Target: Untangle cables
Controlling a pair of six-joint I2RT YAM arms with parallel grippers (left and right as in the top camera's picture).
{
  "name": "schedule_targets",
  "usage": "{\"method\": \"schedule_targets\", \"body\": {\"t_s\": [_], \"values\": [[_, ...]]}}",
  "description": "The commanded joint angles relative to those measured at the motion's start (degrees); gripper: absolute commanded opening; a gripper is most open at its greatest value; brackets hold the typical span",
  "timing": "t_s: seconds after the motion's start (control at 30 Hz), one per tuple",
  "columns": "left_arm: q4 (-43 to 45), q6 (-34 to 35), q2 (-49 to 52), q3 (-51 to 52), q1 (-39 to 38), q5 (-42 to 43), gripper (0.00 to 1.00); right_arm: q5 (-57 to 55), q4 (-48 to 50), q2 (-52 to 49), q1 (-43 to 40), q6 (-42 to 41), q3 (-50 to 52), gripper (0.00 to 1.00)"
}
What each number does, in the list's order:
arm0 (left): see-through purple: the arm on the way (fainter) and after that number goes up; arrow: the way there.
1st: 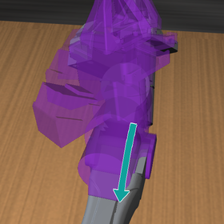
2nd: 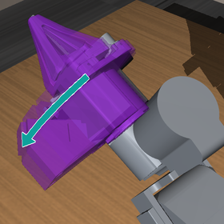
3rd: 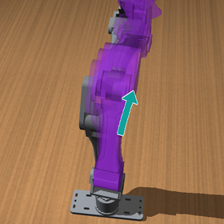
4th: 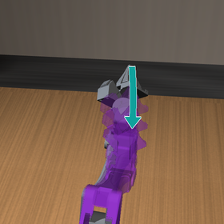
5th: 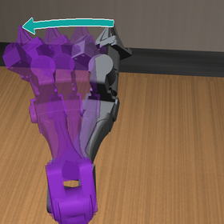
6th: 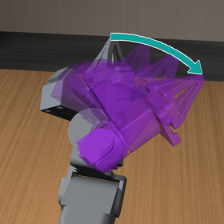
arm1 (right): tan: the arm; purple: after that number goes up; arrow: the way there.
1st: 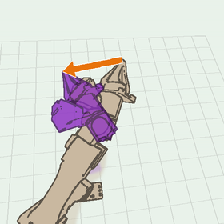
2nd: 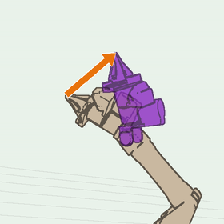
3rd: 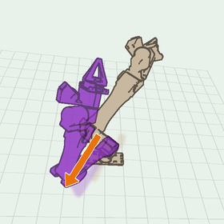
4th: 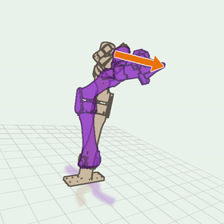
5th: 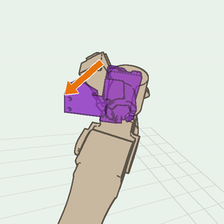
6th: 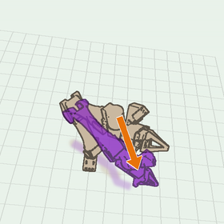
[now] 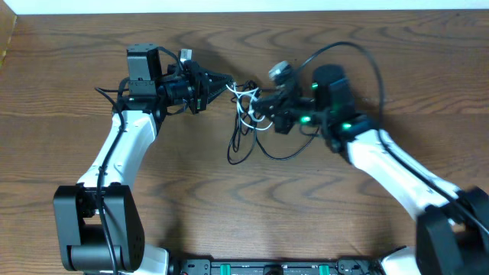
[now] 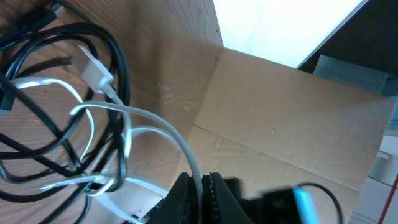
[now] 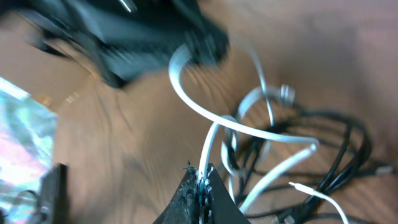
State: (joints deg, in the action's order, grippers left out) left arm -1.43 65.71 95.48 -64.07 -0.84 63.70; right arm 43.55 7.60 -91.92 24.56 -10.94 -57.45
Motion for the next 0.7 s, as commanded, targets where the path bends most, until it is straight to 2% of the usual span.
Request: {"method": "schedule_targets", "body": {"t_s": [0.0, 0.33, 0.67], "values": [[0.2, -1.0, 0.0, 0.1, 0.3, 0.1, 0.08, 6.6, 0.2, 6.5, -2.6, -0.8, -0.3, 0.01], [0.2, -1.0, 0.0, 0.1, 0.3, 0.1, 0.08, 12.0, -0.7, 19.4, -14.0, -1.0, -0.3, 0.01], [0.2, -1.0, 0.0, 0.1, 0.3, 0.1, 0.08, 12.1, -0.1, 30.7, -28.4, -1.1, -0.3, 0.01]]}}
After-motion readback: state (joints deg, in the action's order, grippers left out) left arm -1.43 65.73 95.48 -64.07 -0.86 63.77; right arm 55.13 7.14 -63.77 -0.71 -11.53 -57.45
